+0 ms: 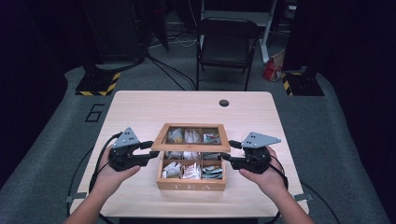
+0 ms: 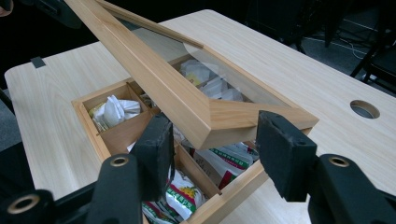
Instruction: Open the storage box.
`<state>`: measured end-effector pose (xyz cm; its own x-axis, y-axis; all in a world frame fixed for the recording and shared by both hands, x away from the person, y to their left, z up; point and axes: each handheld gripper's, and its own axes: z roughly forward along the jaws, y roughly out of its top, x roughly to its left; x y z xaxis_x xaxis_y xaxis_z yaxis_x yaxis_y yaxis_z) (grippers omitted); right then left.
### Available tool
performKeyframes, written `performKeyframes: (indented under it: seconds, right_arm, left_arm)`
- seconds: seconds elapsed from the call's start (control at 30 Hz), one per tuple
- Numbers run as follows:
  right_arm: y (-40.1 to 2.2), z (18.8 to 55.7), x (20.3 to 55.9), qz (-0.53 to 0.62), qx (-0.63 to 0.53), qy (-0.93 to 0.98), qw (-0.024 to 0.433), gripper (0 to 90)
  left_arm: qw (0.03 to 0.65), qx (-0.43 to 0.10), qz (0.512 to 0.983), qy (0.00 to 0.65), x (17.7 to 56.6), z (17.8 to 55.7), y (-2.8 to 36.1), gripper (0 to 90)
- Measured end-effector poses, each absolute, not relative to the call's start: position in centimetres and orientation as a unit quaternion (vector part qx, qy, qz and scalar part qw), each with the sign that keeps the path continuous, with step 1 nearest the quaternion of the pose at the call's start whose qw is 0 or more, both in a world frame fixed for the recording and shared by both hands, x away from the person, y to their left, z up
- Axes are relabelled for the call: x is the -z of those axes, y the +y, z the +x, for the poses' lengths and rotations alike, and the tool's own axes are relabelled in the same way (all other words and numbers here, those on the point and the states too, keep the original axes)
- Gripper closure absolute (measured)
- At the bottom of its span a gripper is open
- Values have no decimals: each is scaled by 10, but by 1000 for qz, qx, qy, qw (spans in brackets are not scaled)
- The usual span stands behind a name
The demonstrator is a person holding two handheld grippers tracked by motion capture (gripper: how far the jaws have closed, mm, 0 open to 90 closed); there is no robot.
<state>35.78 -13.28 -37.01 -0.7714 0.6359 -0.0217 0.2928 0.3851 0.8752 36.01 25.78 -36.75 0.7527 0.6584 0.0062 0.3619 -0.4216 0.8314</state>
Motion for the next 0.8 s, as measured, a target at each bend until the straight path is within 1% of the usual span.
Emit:
performKeyframes:
  seconds: [0.47,0.8]
  right_arm:
    - [-131,371,355,288,-470,815,176,469]
    - [-132,380,347,293,-477,810,174,487]
  left_arm:
    - [441,-165,828,305,352,371,257,566]
    - [450,-168,822,305,343,380,258,580]
